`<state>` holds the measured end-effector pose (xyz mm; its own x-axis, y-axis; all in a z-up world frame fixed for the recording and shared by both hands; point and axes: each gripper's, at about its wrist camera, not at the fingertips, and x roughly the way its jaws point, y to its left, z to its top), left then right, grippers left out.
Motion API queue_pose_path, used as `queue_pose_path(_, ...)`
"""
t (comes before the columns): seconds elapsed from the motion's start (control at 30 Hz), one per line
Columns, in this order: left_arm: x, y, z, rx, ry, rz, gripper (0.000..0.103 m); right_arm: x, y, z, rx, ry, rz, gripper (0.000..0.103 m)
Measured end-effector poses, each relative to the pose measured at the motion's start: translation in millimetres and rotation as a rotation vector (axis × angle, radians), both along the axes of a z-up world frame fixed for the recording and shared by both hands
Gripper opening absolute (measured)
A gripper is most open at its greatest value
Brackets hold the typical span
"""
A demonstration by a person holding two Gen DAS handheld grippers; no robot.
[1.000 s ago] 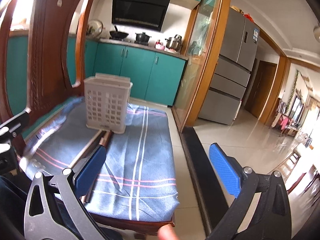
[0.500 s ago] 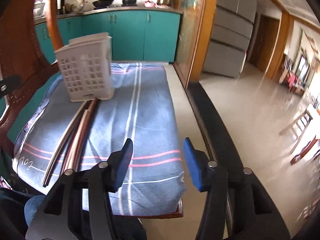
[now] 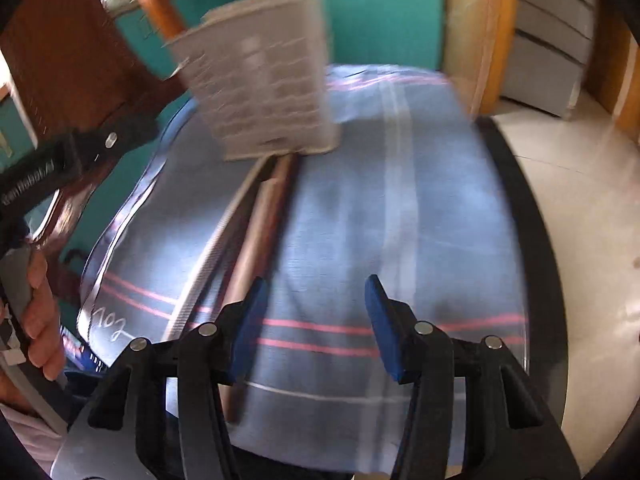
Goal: Organize utensils
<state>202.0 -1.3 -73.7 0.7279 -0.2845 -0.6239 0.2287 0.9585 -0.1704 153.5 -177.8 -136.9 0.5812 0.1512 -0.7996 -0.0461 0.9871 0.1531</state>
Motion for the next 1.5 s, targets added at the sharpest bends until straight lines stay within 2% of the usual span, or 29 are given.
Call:
queue_pose_path(0.07,1,0,-3,0.02,0.011,0.016,0.06,15,12,-10,-0.014,0.031,0.025,0.052)
queue_pose_path(0.13,1,1,-3,0.031,0.012,0.032,0.06,30,17,-20,-0.001,0.073,0.027,0.044)
queue_pose_path(0.2,6,5,-6,0.043,0.019,0.042,0.063,40,18,-23,0.031,0.081,0.03,0.043)
queue_pose_path(0.37,15,7,-18,0.085,0.062,0.08,0.065,58,23,-24,0.04,0.076,0.033,0.031)
queue_pose_path(0.43,17,9,-21,0.087,0.074,0.092,0.065,65,20,-24,0.074,0.072,0.033,0.013)
queue_pose_path(0.53,18,10,-25,0.086,0.093,0.093,0.065,73,9,-24,0.104,0.1,-0.002,0.013)
queue_pose_path(0.7,21,3,-40,0.064,0.171,0.031,0.065,65,-10,-17,0.011,0.085,-0.053,0.012)
queue_pose_path(0.87,25,-16,-63,0.015,0.287,-0.1,0.066,56,-42,-24,0.075,0.08,-0.084,0.012)
queue_pose_path(1.0,29,-33,-80,0.051,0.353,-0.13,0.066,51,-48,-23,0.086,0.071,-0.096,0.012)
queue_pose_path(1.07,29,-36,-82,0.073,0.343,-0.123,0.061,49,-48,-23,0.095,0.07,-0.094,0.012)
queue_pose_path(1.13,30,-35,-83,0.061,0.337,-0.113,0.048,48,-47,-23,0.092,0.069,-0.096,0.012)
queue_pose_path(1.17,31,-30,-83,0.015,0.347,-0.114,0.027,48,-46,-23,0.092,0.069,-0.096,0.013)
queue_pose_path(1.2,33,-25,-83,-0.004,0.358,-0.105,0.017,47,-46,-24,0.093,0.07,-0.097,0.013)
queue_pose_path(1.3,37,-13,-85,-0.073,0.377,-0.082,0.016,44,-48,-26,0.101,0.075,-0.101,0.014)
queue_pose_path(1.37,37,-10,-82,-0.059,0.36,-0.05,0.014,43,-48,-27,0.103,0.074,-0.103,0.014)
queue_pose_path(1.4,36,-3,-80,-0.052,0.342,-0.03,0.009,42,-49,-27,0.104,0.073,-0.103,0.015)
queue_pose_path(1.5,37,9,-69,-0.084,0.304,-0.012,0.008,41,-52,-25,0.11,0.068,-0.108,0.016)
